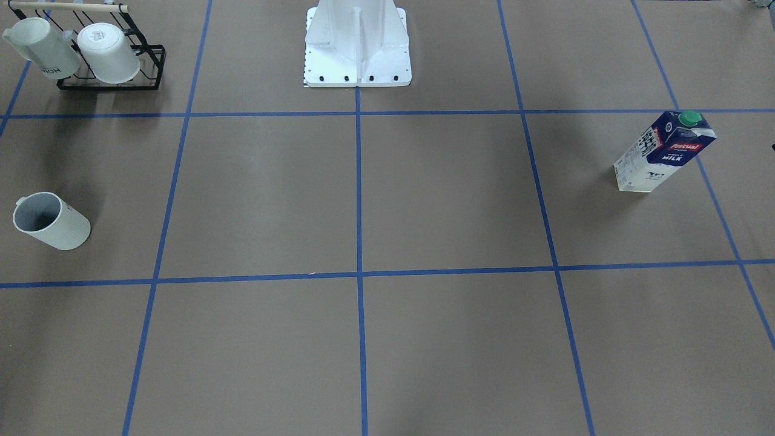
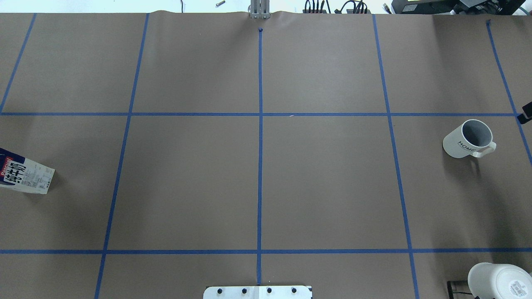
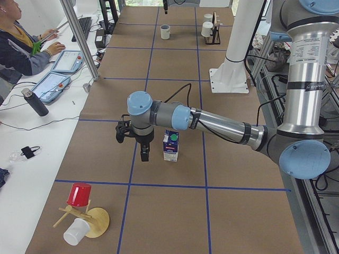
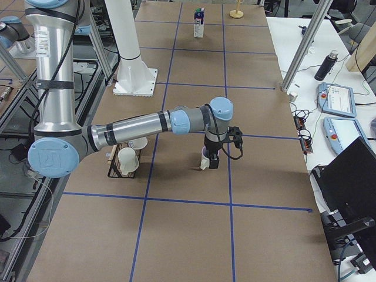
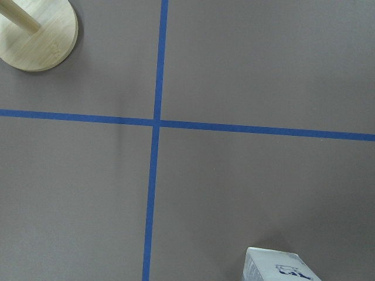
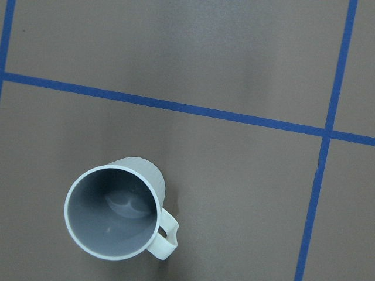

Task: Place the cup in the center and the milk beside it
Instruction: 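Lower the right gripper onto the white mug and grasp its rim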

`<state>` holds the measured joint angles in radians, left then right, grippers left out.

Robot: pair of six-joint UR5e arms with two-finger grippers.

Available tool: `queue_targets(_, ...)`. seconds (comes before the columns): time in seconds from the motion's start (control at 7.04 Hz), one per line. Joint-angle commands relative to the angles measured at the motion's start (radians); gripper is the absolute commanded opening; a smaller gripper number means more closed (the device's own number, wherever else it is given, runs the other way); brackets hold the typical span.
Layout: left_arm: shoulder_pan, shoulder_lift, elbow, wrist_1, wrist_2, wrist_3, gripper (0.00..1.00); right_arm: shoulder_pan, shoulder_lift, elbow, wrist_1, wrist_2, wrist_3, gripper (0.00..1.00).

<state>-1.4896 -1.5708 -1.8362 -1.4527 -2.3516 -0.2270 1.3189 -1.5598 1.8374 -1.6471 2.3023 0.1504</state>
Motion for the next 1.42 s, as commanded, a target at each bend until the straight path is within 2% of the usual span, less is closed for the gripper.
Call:
queue_targets(0.0, 0.000, 0.000, 0.000, 0.000, 0.000, 0.000, 0.98, -0.009, 0.020, -0.003, 0.000, 0.000, 0.021, 1.00)
queue_targets(0.28, 0.000, 0.000, 0.000, 0.002, 0.000, 0.000, 0.98, -0.058, 0.090, -0.067, 0.012, 0.000, 0.104, 1.00)
queue_targets(0.57, 0.000, 0.000, -0.002, 0.002, 0.000, 0.000, 0.98, -0.092, 0.101, -0.220, 0.248, 0.000, 0.170, 1.00)
queue_targets(0.71, 0.000, 0.000, -0.002, 0.002, 0.000, -0.002, 0.98, -0.114, 0.100, -0.249, 0.335, 0.000, 0.239, 1.00)
queue_targets(1.28, 0.000, 0.000, -0.002, 0.002, 0.000, -0.002, 0.98, -0.145, 0.067, -0.235, 0.345, 0.003, 0.235, 1.00)
